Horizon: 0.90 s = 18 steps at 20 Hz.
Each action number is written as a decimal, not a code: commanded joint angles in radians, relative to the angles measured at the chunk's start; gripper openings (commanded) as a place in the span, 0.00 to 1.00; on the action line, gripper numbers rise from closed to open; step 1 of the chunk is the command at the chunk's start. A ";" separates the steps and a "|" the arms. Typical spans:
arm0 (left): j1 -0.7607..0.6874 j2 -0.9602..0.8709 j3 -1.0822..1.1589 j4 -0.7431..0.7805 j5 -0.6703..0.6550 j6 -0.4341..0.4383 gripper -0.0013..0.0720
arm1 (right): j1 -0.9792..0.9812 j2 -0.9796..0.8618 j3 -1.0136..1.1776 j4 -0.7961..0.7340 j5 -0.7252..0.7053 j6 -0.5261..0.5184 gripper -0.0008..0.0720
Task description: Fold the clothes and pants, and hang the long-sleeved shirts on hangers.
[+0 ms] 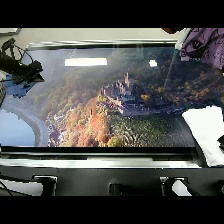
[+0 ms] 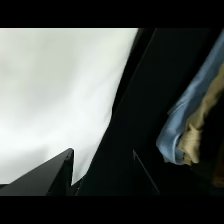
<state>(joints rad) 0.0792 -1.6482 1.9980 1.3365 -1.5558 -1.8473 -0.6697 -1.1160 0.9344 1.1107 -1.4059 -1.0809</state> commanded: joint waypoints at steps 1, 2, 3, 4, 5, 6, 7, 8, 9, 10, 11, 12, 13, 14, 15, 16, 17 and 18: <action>0.000 0.004 0.000 0.001 0.003 0.001 0.04 | 0.000 0.017 0.041 0.091 0.074 -0.053 0.45; 0.000 0.007 0.000 0.000 0.004 0.021 0.04 | 0.000 0.027 0.068 0.203 0.137 -0.123 0.35; 0.000 0.013 0.000 0.001 0.005 0.055 0.04 | 0.006 0.034 0.093 0.333 0.196 -0.199 0.30; 0.000 0.023 -0.001 0.011 0.005 0.077 0.04 | 0.031 0.036 0.111 0.433 0.250 -0.266 0.19; -0.007 0.038 -0.008 0.047 0.006 0.079 0.04 | 0.079 0.036 0.126 0.515 0.290 -0.341 0.12; -0.020 0.061 -0.030 0.092 0.021 0.080 0.04 | 0.143 0.037 0.130 0.566 0.324 -0.397 0.08; -0.038 0.092 -0.070 0.133 0.050 0.091 0.04 | 0.225 0.037 0.130 0.596 0.356 -0.433 0.06; -0.063 0.137 -0.135 0.171 0.089 0.097 0.04 | 0.311 0.037 0.130 0.599 0.386 -0.436 0.06; -0.089 0.193 -0.220 0.201 0.137 0.097 0.04 | 0.405 0.037 0.130 0.599 0.418 -0.435 0.06; -0.111 0.251 -0.311 0.214 0.191 0.098 0.04 | 0.491 0.037 0.130 0.599 0.440 -0.435 0.06; -0.130 0.314 -0.402 0.216 0.247 0.112 0.04 | 0.579 0.037 0.130 0.600 0.455 -0.433 0.06; -0.147 0.377 -0.489 0.216 0.286 0.128 0.04 | 0.654 0.037 0.130 0.603 0.459 -0.433 0.06; -0.158 0.430 -0.555 0.216 0.298 0.145 0.04 | 0.729 0.038 0.130 0.603 0.451 -0.433 0.06; -0.164 0.469 -0.597 0.215 0.296 0.167 0.04 | 0.789 0.038 0.130 0.605 0.437 -0.425 0.06; -0.166 0.502 -0.626 0.211 0.288 0.184 0.04 | 0.845 0.038 0.130 0.606 0.424 -0.422 0.06; -0.166 0.523 -0.634 0.209 0.277 0.196 0.04 | 0.887 0.038 0.130 0.606 0.416 -0.421 0.06; -0.166 0.539 -0.634 0.209 0.267 0.199 0.04 | 0.923 0.038 0.130 0.606 0.415 -0.419 0.06; -0.166 0.549 -0.634 0.210 0.265 0.199 0.04 | 0.946 0.038 0.130 0.606 0.418 -0.419 0.06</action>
<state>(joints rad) -0.0765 -1.1690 1.4223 1.5375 -1.3037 -1.6791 0.1524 -1.0790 1.0634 1.7046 -0.9909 -1.4971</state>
